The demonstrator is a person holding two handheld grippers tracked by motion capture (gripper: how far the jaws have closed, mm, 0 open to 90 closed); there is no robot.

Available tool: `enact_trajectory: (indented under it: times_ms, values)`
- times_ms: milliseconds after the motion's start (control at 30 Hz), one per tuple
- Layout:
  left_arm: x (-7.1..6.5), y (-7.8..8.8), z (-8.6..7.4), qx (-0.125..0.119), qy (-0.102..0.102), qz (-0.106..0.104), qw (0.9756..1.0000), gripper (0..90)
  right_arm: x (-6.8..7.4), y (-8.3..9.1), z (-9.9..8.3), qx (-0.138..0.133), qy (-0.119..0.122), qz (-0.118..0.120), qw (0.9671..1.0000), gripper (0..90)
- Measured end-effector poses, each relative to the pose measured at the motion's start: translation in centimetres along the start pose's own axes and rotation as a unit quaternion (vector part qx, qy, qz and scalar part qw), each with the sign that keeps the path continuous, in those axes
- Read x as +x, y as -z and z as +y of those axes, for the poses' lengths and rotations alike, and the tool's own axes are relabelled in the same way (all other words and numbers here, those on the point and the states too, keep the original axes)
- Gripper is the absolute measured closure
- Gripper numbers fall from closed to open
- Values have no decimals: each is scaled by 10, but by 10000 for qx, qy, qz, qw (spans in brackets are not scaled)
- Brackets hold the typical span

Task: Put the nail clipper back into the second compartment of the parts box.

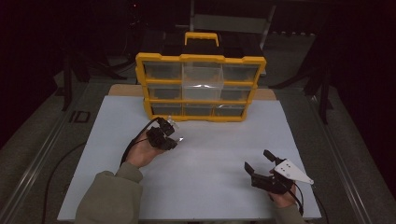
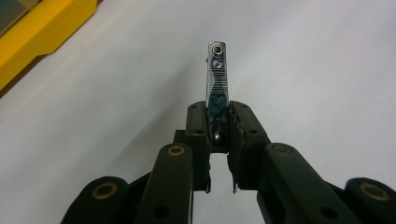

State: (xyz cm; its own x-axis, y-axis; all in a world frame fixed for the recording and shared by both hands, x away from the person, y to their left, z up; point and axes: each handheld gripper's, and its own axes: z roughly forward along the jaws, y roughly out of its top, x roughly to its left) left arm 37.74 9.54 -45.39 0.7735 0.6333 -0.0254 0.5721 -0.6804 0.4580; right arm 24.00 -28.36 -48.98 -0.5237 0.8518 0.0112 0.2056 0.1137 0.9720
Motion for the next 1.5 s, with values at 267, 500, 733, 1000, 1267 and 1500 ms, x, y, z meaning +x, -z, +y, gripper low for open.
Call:
enact_trajectory:
  times_ms: [267, 500, 733, 1000, 1267, 1500]
  values:
    - [1, 9, -2, -114, 6, 3, 9999, 798, 0, 0, 0, -5, -12, -11, 10000, 114]
    - [4, 17, -3, -215, 62, 10, 9997, 797, 0, 0, 0, -31, -22, -1, 10000, 114]
    - [5, 24, -3, -315, 66, 18, 9995, 797, 0, 1, 0, -53, -18, 21, 10000, 114]
    - [7, 36, -2, -448, 65, 61, 9990, 797, 0, 1, 0, -74, -18, 15, 10000, 114]
    - [10, 44, -3, -575, 88, 60, 9983, 797, 0, 1, 0, -61, -26, 10, 10000, 114]
    - [13, 52, -3, -652, 74, 99, 9978, 797, 1, 1, 0, -55, -25, 11, 10000, 114]
